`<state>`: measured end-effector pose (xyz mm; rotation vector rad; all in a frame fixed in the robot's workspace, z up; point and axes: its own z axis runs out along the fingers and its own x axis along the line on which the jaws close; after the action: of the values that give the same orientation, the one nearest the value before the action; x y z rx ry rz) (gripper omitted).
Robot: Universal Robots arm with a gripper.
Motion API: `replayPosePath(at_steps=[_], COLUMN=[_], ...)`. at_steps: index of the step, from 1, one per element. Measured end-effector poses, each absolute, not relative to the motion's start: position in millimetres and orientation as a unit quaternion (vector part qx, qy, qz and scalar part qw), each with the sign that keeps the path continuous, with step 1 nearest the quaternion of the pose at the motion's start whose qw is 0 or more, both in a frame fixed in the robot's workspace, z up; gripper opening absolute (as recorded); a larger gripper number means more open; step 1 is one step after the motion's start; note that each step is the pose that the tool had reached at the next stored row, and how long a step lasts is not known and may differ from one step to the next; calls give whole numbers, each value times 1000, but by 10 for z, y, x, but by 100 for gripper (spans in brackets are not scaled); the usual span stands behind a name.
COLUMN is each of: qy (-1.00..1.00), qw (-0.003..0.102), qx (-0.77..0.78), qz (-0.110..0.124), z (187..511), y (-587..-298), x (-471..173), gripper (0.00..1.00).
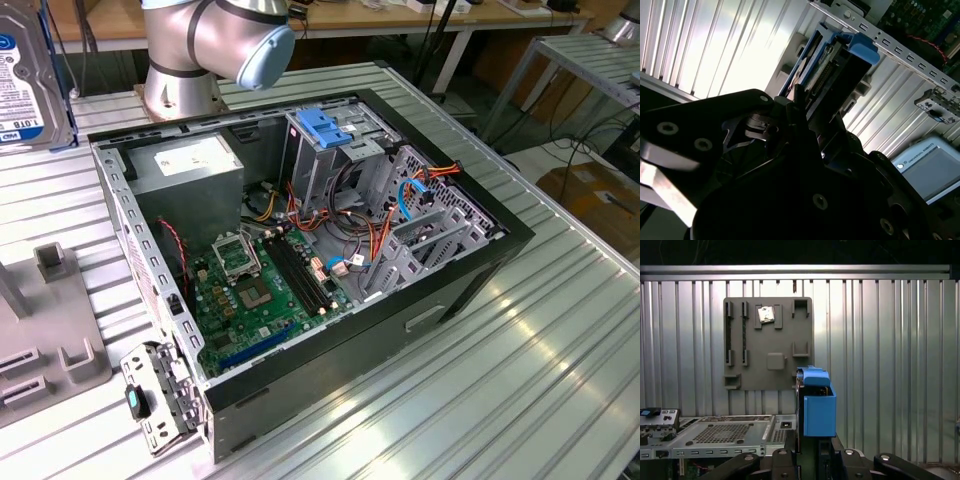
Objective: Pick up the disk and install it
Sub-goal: 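Pick up the disk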
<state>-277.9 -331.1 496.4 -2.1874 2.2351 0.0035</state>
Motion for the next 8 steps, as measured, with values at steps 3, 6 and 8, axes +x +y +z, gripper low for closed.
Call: replayPosePath(at_steps=[3, 6, 8], qy=[715, 715, 715], qw=[7, 7, 7], qx=[-699, -699, -699], qz=[1, 1, 1], z=[4964, 4964, 4964], y=[-3311, -3311, -3311], x=[-2745, -2709, -2680], gripper=[35, 35, 35])
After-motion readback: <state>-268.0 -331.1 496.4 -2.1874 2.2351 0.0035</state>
